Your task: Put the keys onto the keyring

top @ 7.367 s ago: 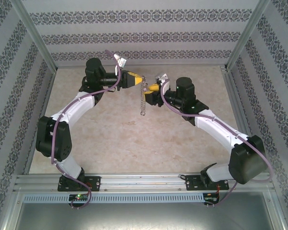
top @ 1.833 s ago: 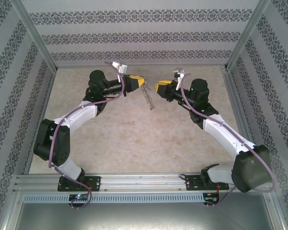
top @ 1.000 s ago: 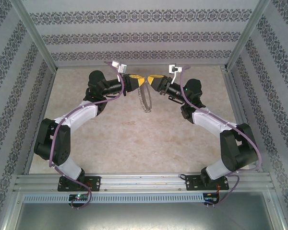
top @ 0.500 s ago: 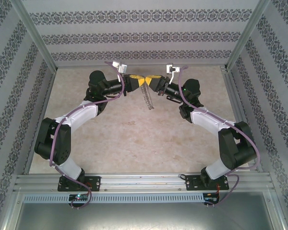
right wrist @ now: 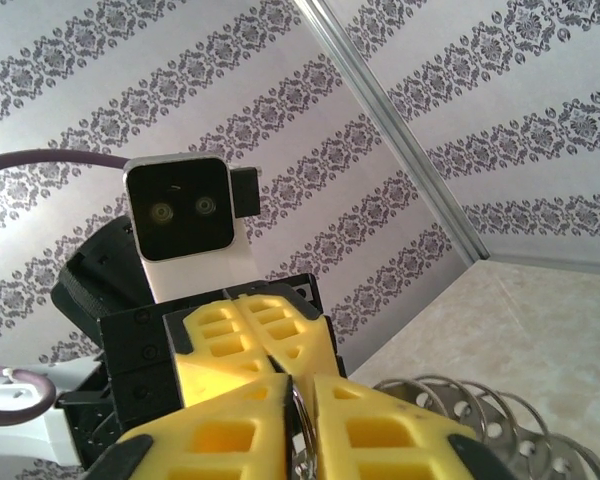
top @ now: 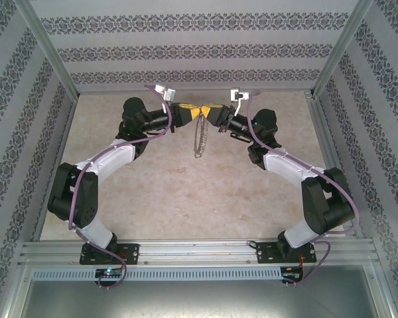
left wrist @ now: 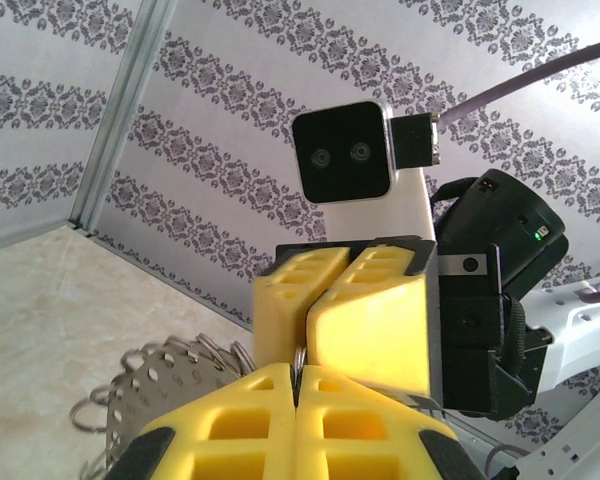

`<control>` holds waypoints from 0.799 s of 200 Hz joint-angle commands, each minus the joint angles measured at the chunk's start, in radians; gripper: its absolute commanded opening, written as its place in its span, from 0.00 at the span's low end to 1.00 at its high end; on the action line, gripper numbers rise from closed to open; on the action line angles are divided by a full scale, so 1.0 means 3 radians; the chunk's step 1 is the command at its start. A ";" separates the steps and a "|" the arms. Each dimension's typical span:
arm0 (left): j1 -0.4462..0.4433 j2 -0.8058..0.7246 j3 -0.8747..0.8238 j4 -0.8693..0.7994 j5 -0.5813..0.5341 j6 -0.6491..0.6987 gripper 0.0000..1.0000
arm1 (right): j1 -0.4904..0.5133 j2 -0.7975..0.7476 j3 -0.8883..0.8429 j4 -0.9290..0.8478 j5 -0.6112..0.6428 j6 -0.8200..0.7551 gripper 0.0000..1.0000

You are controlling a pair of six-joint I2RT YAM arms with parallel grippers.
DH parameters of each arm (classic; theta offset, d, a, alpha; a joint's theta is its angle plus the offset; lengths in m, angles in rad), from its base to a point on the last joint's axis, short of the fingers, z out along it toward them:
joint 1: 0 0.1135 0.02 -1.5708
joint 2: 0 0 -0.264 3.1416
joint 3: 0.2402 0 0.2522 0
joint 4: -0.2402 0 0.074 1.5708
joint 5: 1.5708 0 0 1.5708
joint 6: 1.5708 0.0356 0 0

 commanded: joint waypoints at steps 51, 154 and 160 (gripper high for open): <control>-0.0050 0.0004 0.0107 0.0167 0.0043 0.0004 0.00 | 0.0025 0.0057 0.0029 0.0192 -0.0153 0.0019 0.01; -0.0016 -0.0123 0.0386 -0.0977 0.0182 0.0719 0.44 | -0.0337 0.0189 0.0299 -0.0193 -0.0666 -0.0202 0.00; -0.0006 -0.0132 0.0425 -0.1123 0.0191 0.0806 0.46 | -0.0360 0.0202 0.0336 -0.0259 -0.0734 -0.0245 0.00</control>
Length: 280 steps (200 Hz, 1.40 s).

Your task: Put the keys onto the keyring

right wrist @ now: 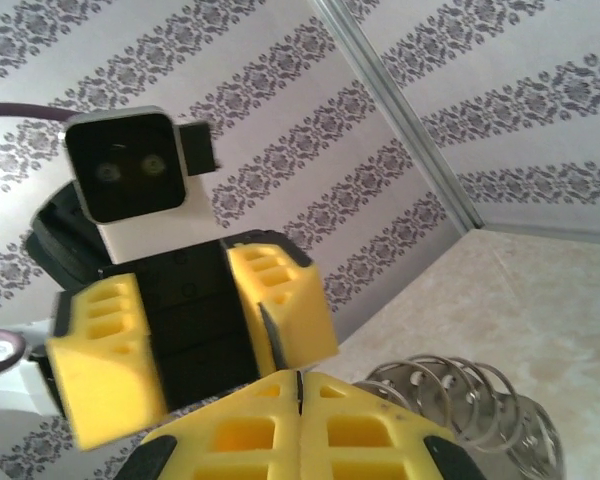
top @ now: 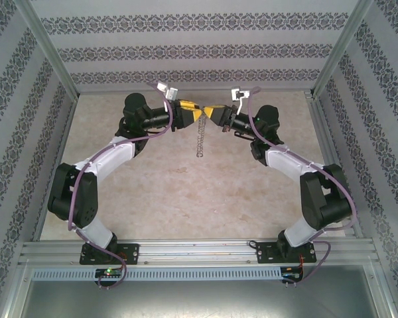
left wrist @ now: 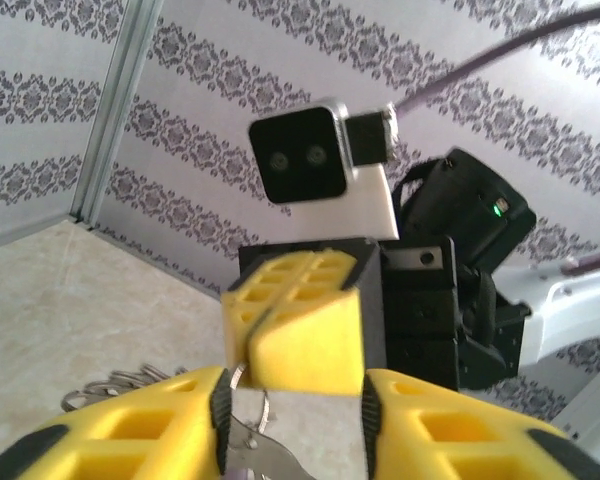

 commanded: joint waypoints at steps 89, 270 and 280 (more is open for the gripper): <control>0.0127 0.0077 0.0862 -0.2262 0.0373 0.1413 0.60 | -0.0171 0.0136 0.1320 -0.3011 -0.0998 -0.2150 0.00; 0.0105 0.0302 0.1055 -0.2218 0.0719 0.1158 0.52 | -0.0163 0.0273 0.1666 -0.3542 -0.1322 -0.2489 0.00; 0.0095 0.0307 0.1062 -0.2198 0.0728 0.1138 0.49 | -0.0154 0.0277 0.1670 -0.3540 -0.1322 -0.2490 0.00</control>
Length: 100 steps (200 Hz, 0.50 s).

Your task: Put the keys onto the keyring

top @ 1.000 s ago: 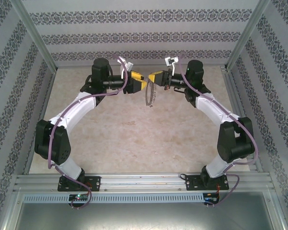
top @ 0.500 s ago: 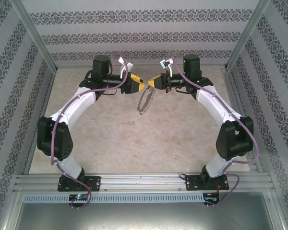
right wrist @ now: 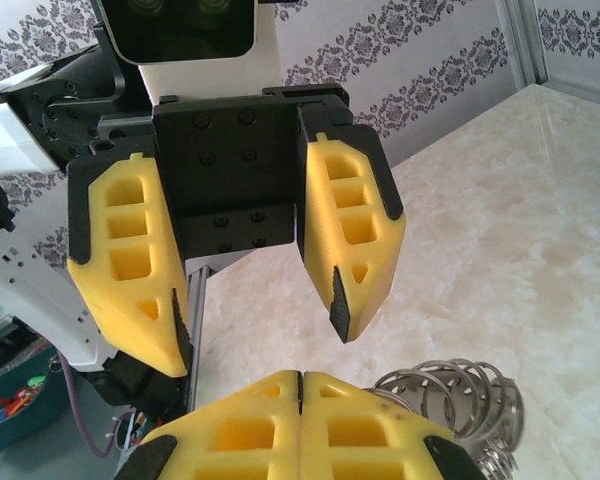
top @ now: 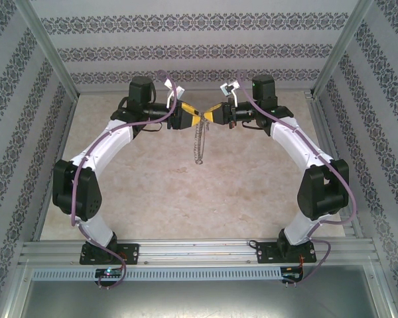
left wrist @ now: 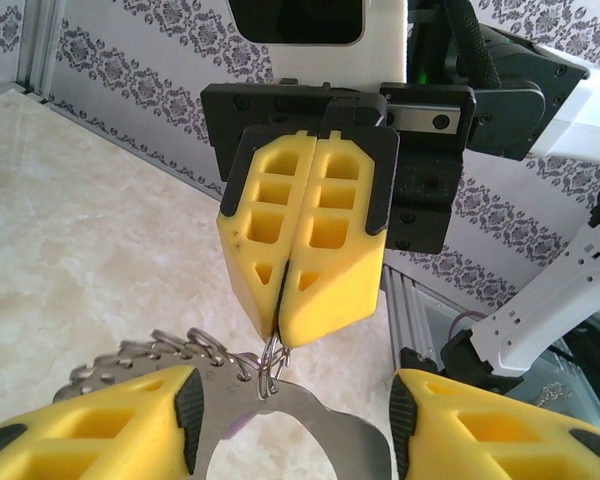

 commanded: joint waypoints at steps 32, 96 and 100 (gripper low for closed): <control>-0.0043 0.0087 0.0097 0.0225 0.0126 -0.0113 0.47 | 0.0021 -0.0007 0.0122 0.0051 -0.0170 -0.0056 0.00; -0.0092 0.0119 0.0092 0.0388 0.0162 -0.0239 0.45 | 0.0038 0.0000 0.0128 0.0081 -0.0156 -0.0038 0.00; -0.0092 0.0123 0.0093 0.0401 0.0164 -0.0246 0.44 | 0.0041 0.0001 0.0125 0.0081 -0.0151 -0.0032 0.00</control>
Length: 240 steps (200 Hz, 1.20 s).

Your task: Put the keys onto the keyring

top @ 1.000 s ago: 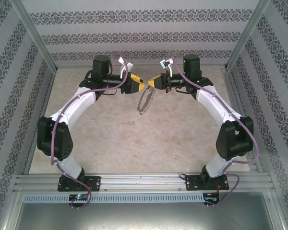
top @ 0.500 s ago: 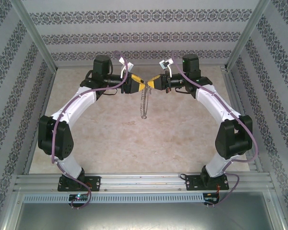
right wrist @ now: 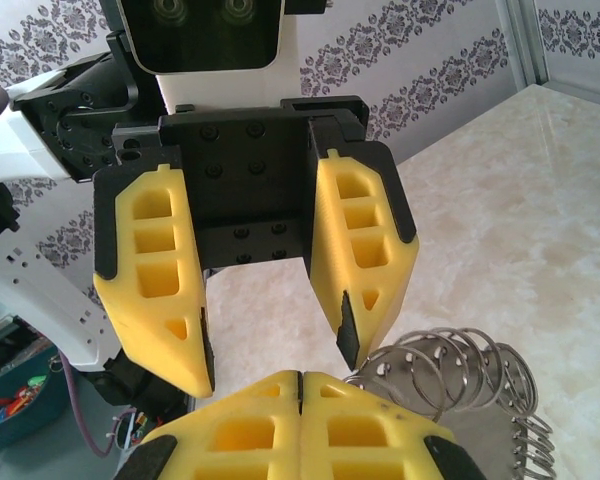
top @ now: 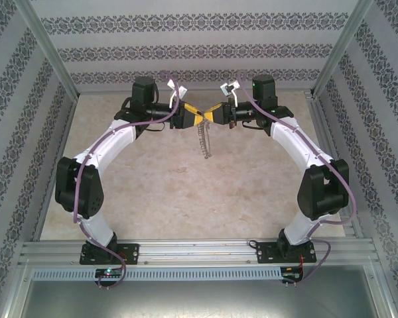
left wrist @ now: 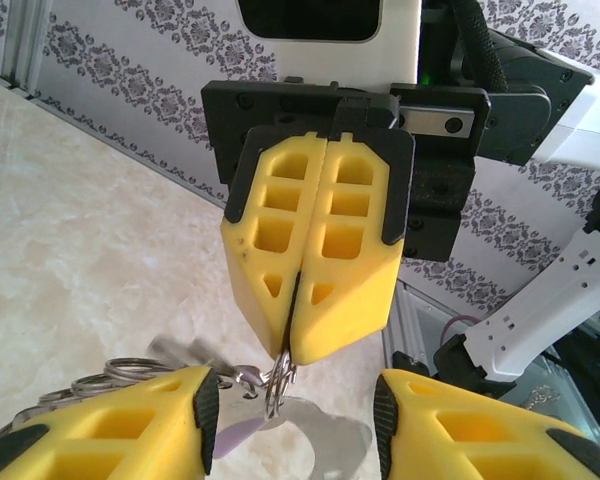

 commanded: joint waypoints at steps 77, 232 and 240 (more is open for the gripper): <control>-0.0065 0.0040 0.0001 0.0336 0.0182 -0.0139 0.31 | 0.0042 0.0005 0.0135 0.0101 -0.0095 -0.0008 0.00; -0.0071 -0.0018 -0.0149 0.0635 0.0381 -0.0279 0.17 | 0.0036 0.0047 0.0181 0.0095 -0.0055 0.0009 0.00; -0.0072 -0.0022 -0.0145 0.0621 0.0389 -0.0272 0.17 | 0.0036 0.0050 0.0183 0.0091 -0.0062 0.0012 0.00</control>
